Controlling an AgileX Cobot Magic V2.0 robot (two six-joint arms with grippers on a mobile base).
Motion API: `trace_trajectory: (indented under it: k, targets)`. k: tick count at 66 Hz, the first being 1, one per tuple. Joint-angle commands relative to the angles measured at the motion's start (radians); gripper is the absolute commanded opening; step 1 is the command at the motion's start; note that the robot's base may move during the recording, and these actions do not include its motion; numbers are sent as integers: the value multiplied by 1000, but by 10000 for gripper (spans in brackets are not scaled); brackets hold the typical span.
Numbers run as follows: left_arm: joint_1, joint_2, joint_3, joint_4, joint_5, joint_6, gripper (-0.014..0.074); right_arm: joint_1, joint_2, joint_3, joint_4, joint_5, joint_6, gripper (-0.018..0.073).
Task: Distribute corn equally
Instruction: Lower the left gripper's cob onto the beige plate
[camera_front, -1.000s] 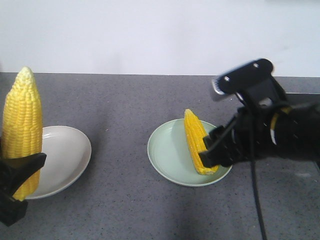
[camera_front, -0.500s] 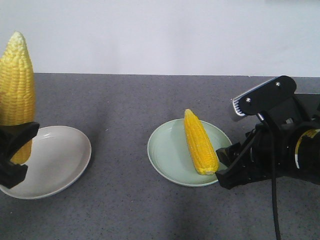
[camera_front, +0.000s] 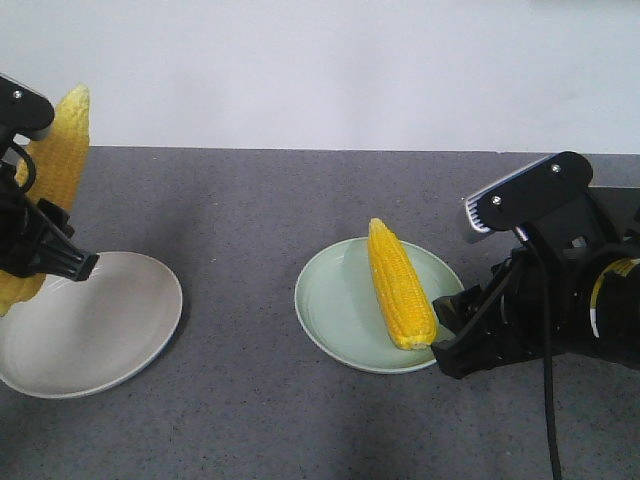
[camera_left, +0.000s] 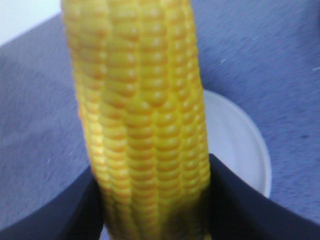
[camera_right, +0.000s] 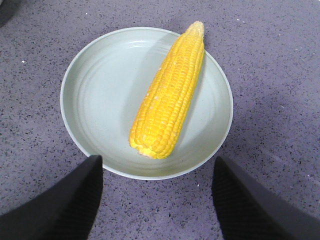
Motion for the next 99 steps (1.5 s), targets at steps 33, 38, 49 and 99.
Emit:
trace_trajectory:
  k: [33, 38, 49, 99]
  targets:
    - [240, 319, -212, -382, 122, 253, 245, -2, -19, -25, -26, -45, -3, 463]
    - [240, 350, -212, -389, 123, 253, 245, -2, -19, -25, -26, -45, -3, 463]
    - [240, 418, -212, -389, 120, 252, 245, -2, -19, -25, -26, -45, -3, 463]
    - [240, 505, -212, -387, 96, 234, 499, -2, -19, -25, -26, -45, -3, 463]
